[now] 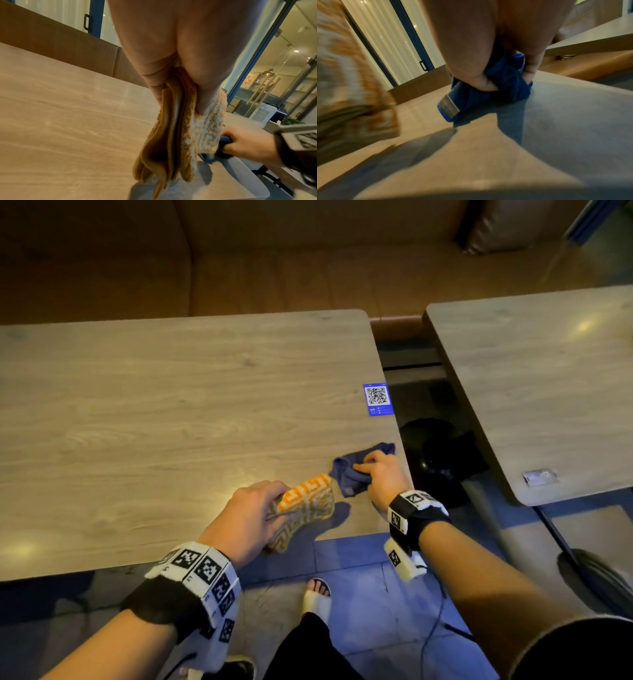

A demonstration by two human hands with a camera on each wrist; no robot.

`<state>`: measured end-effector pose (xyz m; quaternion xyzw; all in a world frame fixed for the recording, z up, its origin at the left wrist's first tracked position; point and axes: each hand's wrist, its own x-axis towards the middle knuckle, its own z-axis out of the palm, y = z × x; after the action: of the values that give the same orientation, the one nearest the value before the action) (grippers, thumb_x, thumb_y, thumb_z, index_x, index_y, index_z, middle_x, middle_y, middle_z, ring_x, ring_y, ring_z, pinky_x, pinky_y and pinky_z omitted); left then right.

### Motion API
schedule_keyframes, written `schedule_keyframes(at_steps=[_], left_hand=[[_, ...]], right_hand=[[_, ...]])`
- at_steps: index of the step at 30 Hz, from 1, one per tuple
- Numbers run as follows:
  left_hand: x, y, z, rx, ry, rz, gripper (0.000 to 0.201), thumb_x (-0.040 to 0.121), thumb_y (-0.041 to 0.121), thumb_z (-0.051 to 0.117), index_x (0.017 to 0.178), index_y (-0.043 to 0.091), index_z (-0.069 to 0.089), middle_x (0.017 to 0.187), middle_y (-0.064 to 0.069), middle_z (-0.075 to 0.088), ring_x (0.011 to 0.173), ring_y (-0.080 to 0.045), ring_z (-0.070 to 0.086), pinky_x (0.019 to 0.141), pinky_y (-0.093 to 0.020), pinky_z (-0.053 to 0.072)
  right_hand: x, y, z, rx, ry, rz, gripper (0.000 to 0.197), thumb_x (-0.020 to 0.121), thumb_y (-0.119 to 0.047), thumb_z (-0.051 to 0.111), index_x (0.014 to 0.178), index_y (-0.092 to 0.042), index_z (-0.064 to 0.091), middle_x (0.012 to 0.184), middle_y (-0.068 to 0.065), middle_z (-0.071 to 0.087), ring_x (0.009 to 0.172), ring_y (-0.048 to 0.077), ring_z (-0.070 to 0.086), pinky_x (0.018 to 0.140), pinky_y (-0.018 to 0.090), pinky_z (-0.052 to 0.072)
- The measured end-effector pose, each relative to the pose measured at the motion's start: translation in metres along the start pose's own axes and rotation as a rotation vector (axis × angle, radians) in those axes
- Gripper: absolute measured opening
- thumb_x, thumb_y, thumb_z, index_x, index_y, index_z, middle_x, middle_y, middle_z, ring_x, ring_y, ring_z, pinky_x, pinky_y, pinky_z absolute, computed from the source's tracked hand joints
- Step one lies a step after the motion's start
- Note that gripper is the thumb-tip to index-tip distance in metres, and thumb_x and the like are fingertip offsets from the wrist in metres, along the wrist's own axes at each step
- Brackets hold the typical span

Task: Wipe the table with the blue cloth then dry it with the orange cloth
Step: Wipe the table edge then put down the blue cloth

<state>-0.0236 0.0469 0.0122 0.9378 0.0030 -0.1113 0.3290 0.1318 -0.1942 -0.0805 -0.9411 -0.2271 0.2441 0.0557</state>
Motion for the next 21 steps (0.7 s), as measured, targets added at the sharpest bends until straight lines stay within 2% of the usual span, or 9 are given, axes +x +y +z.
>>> schedule_keyframes(at_steps=[4, 6, 8, 10, 12, 15, 17, 18, 21], left_hand=[[-0.004, -0.006, 0.002, -0.022, -0.008, -0.004, 0.019, 0.087, 0.028, 0.075, 0.104, 0.029, 0.065, 0.094, 0.017, 0.061, 0.088, -0.004, 0.057, 0.071, -0.007, 0.035], [-0.009, -0.009, 0.001, -0.027, -0.008, -0.004, 0.020, 0.087, 0.028, 0.076, 0.103, 0.031, 0.065, 0.094, 0.017, 0.062, 0.089, -0.005, 0.058, 0.072, -0.008, 0.036], [-0.016, -0.014, -0.003, -0.036, -0.009, -0.008, 0.022, 0.087, 0.028, 0.076, 0.101, 0.037, 0.061, 0.094, 0.018, 0.063, 0.089, -0.004, 0.059, 0.073, -0.010, 0.036], [-0.022, -0.017, -0.009, -0.037, -0.015, -0.014, 0.026, 0.087, 0.027, 0.076, 0.099, 0.041, 0.057, 0.094, 0.018, 0.064, 0.089, -0.003, 0.060, 0.073, -0.012, 0.038], [-0.026, -0.020, -0.013, -0.024, -0.004, -0.026, 0.025, 0.086, 0.026, 0.076, 0.099, 0.039, 0.059, 0.094, 0.017, 0.064, 0.089, -0.005, 0.060, 0.073, -0.014, 0.038], [-0.028, -0.022, -0.015, -0.007, 0.037, -0.051, 0.019, 0.087, 0.026, 0.076, 0.102, 0.030, 0.065, 0.095, 0.012, 0.066, 0.090, -0.010, 0.061, 0.075, -0.020, 0.040], [-0.029, -0.023, -0.014, 0.014, 0.048, -0.040, 0.020, 0.086, 0.025, 0.077, 0.104, 0.024, 0.068, 0.096, 0.008, 0.068, 0.090, -0.013, 0.062, 0.075, -0.022, 0.040], [-0.030, -0.023, -0.013, 0.024, 0.045, -0.040, 0.021, 0.086, 0.025, 0.077, 0.104, 0.023, 0.068, 0.097, 0.008, 0.069, 0.090, -0.013, 0.063, 0.076, -0.023, 0.042], [-0.036, -0.026, -0.011, 0.013, 0.054, -0.063, 0.021, 0.086, 0.025, 0.077, 0.105, 0.025, 0.068, 0.096, 0.009, 0.069, 0.090, -0.011, 0.063, 0.077, -0.027, 0.046]], right_hand=[[-0.066, -0.003, 0.028, 0.075, -0.023, -0.012, 0.045, 0.081, -0.006, 0.057, 0.124, -0.019, 0.063, 0.124, 0.008, 0.050, 0.110, 0.031, 0.046, 0.093, 0.035, 0.040], [-0.096, -0.006, 0.032, 0.129, -0.061, 0.006, 0.043, 0.082, -0.002, 0.054, 0.120, -0.018, 0.066, 0.119, 0.006, 0.051, 0.107, 0.029, 0.047, 0.087, 0.037, 0.044], [-0.113, -0.008, 0.024, 0.190, -0.159, 0.070, 0.033, 0.077, -0.002, 0.052, 0.099, -0.015, 0.073, 0.104, 0.008, 0.059, 0.094, 0.029, 0.054, 0.075, 0.041, 0.051], [-0.111, -0.008, 0.004, 0.250, -0.210, 0.124, 0.018, 0.074, -0.006, 0.051, 0.076, -0.010, 0.069, 0.085, 0.015, 0.066, 0.082, 0.033, 0.061, 0.066, 0.041, 0.052], [-0.091, -0.010, -0.025, 0.281, -0.112, 0.155, 0.012, 0.076, -0.011, 0.054, 0.067, -0.009, 0.063, 0.078, 0.018, 0.068, 0.081, 0.033, 0.064, 0.063, 0.035, 0.048], [-0.030, -0.015, -0.064, 0.317, 0.212, 0.152, 0.023, 0.077, -0.010, 0.058, 0.056, -0.017, 0.050, 0.080, 0.018, 0.066, 0.081, 0.032, 0.061, 0.061, 0.028, 0.037], [0.023, -0.020, -0.075, 0.324, 0.333, 0.125, 0.013, 0.079, -0.009, 0.059, 0.070, -0.019, 0.059, 0.088, 0.014, 0.062, 0.081, 0.032, 0.057, 0.065, 0.030, 0.040], [0.046, -0.023, -0.074, 0.278, 0.279, 0.115, 0.010, 0.082, -0.011, 0.060, 0.084, -0.019, 0.065, 0.094, 0.011, 0.060, 0.082, 0.029, 0.055, 0.069, 0.031, 0.043], [0.089, -0.032, -0.042, 0.008, 0.005, 0.091, 0.031, 0.088, -0.015, 0.057, 0.118, -0.022, 0.062, 0.121, 0.009, 0.052, 0.107, 0.033, 0.049, 0.090, 0.041, 0.046]])
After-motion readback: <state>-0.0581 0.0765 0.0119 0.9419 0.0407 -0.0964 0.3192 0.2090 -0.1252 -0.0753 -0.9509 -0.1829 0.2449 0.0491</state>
